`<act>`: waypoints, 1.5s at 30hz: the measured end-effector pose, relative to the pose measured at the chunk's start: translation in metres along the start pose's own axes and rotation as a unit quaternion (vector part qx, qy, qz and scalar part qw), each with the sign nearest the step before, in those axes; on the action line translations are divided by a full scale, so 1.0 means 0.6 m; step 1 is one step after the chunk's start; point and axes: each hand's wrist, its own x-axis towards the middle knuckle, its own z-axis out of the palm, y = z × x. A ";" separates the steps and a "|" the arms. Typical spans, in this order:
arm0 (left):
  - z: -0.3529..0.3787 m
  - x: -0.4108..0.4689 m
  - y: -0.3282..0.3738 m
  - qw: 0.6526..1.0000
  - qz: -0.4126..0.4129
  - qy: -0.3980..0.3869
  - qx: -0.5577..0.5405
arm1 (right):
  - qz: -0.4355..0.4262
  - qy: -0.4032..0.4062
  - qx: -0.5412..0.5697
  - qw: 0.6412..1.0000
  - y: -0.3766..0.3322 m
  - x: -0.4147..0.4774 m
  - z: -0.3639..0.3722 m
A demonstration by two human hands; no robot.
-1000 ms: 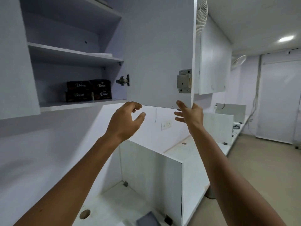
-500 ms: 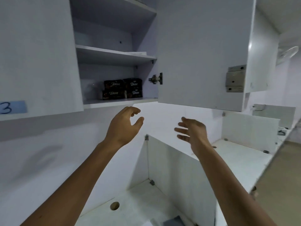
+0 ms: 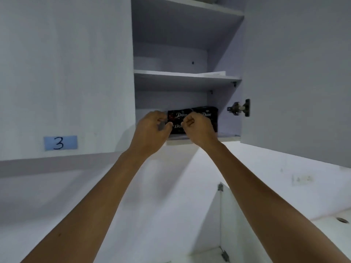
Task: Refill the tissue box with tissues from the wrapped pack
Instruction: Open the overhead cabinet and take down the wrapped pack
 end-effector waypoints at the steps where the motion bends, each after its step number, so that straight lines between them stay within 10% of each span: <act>1: 0.002 0.013 -0.003 1.000 -0.004 0.007 0.012 | -0.030 -0.006 -0.047 0.998 0.012 0.029 0.013; 13: 0.006 0.037 -0.045 0.998 -0.033 0.019 0.040 | -0.102 -0.168 -0.328 0.924 0.078 0.210 0.126; 22: 0.026 -0.014 -0.041 0.990 -0.096 -0.010 -0.106 | -0.191 0.115 -0.149 0.963 0.055 0.086 0.068; 30: 0.045 -0.230 -0.023 0.850 -0.251 -0.058 -0.459 | -0.272 0.243 -0.117 0.924 0.002 -0.261 0.074; 45: 0.002 -0.807 -0.240 0.604 -0.685 -0.035 -0.406 | 0.076 -0.204 0.014 0.976 0.026 -0.860 0.222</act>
